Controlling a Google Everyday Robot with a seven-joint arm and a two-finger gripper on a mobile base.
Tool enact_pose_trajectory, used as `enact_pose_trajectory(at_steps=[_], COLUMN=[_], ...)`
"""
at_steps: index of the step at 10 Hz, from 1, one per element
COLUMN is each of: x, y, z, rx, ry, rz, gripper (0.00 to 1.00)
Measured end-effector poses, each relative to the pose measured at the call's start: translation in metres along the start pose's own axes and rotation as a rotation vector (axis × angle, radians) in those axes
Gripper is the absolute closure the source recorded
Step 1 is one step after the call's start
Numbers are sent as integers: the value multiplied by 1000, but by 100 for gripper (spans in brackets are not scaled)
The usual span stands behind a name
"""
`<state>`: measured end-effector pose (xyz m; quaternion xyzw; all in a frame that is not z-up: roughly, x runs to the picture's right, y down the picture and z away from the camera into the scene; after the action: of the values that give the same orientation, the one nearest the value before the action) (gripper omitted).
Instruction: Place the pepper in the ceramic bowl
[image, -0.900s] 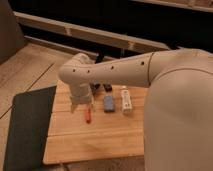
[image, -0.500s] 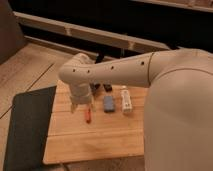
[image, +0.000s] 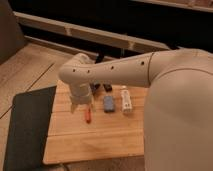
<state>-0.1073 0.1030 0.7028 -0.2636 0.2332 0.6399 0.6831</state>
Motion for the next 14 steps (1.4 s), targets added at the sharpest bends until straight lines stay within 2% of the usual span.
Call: enact_pose_trajectory(at_steps=[9, 11, 13, 14], x=[0, -2, -27, -48], y=[0, -1, -1, 3], z=[0, -1, -17, -33], rx=[0, 10, 32, 37], ry=[0, -9, -110, -207], rz=[0, -6, -43, -107], gripper=[35, 35, 35, 35])
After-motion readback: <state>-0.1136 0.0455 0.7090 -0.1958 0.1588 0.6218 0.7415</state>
